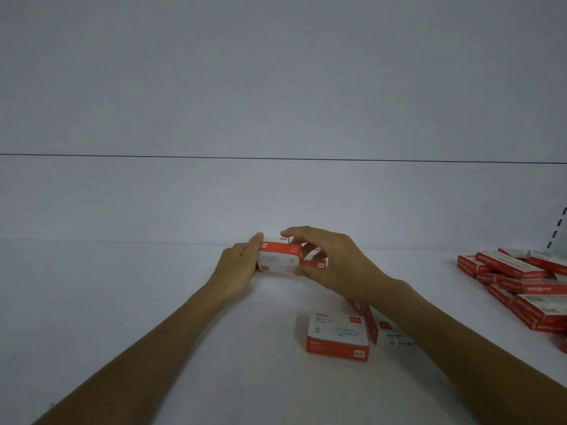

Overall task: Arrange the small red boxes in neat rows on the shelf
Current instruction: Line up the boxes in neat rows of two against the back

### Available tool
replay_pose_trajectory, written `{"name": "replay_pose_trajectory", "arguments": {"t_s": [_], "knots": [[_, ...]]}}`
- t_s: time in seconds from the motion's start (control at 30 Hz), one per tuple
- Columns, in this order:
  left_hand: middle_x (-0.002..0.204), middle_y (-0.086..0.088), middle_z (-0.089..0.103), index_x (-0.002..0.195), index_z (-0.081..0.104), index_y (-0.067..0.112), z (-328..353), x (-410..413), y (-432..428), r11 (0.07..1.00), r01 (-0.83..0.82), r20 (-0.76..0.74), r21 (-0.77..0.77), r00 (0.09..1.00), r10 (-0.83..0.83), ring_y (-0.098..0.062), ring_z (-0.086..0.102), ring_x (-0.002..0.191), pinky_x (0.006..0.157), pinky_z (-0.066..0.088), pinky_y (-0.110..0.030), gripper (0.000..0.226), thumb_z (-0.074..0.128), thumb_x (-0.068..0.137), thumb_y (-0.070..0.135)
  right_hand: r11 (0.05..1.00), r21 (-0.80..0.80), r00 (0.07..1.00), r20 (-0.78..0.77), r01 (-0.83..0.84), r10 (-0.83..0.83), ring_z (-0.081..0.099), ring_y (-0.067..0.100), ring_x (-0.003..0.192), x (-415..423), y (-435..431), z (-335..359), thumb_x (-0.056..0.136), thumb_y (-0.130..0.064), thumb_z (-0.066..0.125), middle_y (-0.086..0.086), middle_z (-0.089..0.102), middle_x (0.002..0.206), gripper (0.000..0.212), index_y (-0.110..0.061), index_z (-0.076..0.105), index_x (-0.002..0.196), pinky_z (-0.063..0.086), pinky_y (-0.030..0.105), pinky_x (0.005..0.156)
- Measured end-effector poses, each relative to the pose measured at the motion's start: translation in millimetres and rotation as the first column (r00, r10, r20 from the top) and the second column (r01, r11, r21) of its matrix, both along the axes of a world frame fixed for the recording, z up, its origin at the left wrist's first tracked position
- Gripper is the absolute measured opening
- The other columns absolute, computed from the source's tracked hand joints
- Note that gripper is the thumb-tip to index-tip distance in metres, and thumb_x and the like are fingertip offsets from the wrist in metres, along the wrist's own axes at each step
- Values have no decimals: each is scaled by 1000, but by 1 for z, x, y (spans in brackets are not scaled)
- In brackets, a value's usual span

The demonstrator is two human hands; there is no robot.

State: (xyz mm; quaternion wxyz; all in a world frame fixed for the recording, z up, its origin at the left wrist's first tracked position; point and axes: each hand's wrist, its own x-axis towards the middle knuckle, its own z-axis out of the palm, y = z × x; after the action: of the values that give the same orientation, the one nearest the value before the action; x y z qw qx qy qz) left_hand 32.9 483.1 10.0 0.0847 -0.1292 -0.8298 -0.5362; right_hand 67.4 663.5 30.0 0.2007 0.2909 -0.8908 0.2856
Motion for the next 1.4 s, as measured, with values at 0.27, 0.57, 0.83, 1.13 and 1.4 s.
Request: {"name": "replay_pose_trajectory", "arguments": {"t_s": [0.27, 0.57, 0.83, 1.13, 1.4], "knots": [[59, 9, 61, 71, 60, 21, 5, 2, 0, 999, 36, -97, -28, 995, -39, 2, 53, 50, 51, 38, -7, 32, 43, 93, 37, 972, -217, 996, 53, 88, -78, 55, -4, 87, -4, 3, -5, 87, -5, 57, -11, 58, 106, 35, -19, 58, 118, 46, 4, 76], [58, 3, 68, 85, 62, 11, 11, 3, 8, 938, 182, 82, 294, 973, -215, -6, 60, 53, 64, 50, -18, 21, 46, 93, 21, 839, -510, 923, 383, 193, 21, 65, 6, 89, -8, 5, -4, 76, -28, 72, -10, 68, 97, 44, -22, 50, 115, 51, 20, 76], [93, 18, 63, 122, 46, 34, 24, 3, 6, 979, 189, -25, -77, 981, -191, -2, 64, 85, 61, 45, -8, 57, 74, 72, 37, 797, -594, 933, 338, 110, 123, 67, 16, 85, -4, 2, 13, 86, -5, 58, -1, 65, 92, 27, -30, 61, 94, 58, 29, 70], [99, 9, 61, 120, 48, 25, 21, 19, -7, 994, -34, -270, -102, 963, 6, -2, 60, 71, 53, 43, -1, 64, 79, 66, 35, 932, -362, 974, 219, 27, 57, 61, 4, 96, -6, -15, 11, 79, -27, 70, -17, 64, 101, 28, -30, 60, 104, 54, 20, 80], [120, 1, 61, 121, 35, 20, -4, 29, -24, 830, -161, -230, -534, 972, 41, -12, 53, 80, 52, 36, -15, 54, 49, 84, 56, 1000, -4, 971, 237, 27, -26, 51, -4, 90, -11, -22, 7, 65, -44, 78, -18, 53, 105, 61, -34, 54, 121, 40, 7, 70]]}}
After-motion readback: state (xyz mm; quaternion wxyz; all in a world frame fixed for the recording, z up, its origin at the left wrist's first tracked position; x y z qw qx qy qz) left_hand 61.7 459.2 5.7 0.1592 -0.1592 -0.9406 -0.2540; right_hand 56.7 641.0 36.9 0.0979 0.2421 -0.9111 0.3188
